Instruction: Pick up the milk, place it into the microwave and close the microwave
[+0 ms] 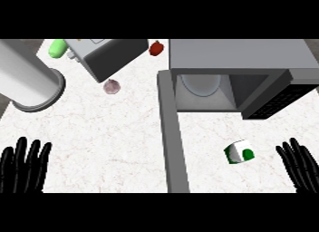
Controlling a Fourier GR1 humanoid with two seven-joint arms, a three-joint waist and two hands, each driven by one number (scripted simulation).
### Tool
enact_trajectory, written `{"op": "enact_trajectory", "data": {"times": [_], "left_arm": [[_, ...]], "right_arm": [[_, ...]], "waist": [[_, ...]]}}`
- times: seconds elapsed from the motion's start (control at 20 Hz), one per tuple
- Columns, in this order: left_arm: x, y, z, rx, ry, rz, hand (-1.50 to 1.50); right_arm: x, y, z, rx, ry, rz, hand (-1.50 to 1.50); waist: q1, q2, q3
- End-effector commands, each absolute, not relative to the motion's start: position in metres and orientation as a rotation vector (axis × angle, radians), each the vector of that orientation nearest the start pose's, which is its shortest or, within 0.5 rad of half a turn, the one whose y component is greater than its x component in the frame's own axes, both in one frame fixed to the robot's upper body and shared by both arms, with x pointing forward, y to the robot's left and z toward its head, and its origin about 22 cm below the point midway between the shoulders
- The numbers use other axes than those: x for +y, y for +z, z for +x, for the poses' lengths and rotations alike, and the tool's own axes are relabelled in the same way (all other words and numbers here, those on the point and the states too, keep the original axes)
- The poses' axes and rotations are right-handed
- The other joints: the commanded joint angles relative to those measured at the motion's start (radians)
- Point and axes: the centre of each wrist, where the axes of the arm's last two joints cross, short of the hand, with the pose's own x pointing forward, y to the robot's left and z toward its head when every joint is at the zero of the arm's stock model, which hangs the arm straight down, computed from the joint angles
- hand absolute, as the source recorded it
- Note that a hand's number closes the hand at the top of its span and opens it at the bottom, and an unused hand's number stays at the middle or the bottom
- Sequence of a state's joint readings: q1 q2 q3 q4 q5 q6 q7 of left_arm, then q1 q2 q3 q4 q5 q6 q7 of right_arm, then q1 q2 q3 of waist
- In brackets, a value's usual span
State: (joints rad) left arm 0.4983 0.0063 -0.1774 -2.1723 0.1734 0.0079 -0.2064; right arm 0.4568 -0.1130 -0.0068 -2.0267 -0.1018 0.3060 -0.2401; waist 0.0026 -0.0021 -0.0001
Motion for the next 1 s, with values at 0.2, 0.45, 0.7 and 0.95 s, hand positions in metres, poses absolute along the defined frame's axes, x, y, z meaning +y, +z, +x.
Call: {"op": "enact_trajectory", "data": {"times": [0.2, 0.45, 0.7, 0.95], "left_arm": [[0.24, 0.049, 0.106, -1.912, 0.226, -0.11, -1.5], [0.231, 0.051, 0.098, -1.929, 0.204, -0.11, -1.5], [0.221, 0.041, 0.094, -1.931, 0.21, -0.104, -1.5], [0.236, 0.05, 0.077, -1.908, 0.213, -0.113, -1.5]], "right_arm": [[-0.263, -0.016, 0.152, -1.788, 0.157, 0.116, -1.5], [-0.263, -0.045, 0.159, -1.772, 0.064, 0.014, -1.5], [-0.3, -0.08, 0.17, -1.75, 0.052, -0.068, -1.5], [-0.302, -0.111, 0.172, -1.741, 0.063, -0.074, -1.5]], "waist": [[0.004, 0.001, 0.0], [0.004, 0.001, 0.0], [0.004, 0.002, 0.001], [0.008, 0.001, 0.001]]}}
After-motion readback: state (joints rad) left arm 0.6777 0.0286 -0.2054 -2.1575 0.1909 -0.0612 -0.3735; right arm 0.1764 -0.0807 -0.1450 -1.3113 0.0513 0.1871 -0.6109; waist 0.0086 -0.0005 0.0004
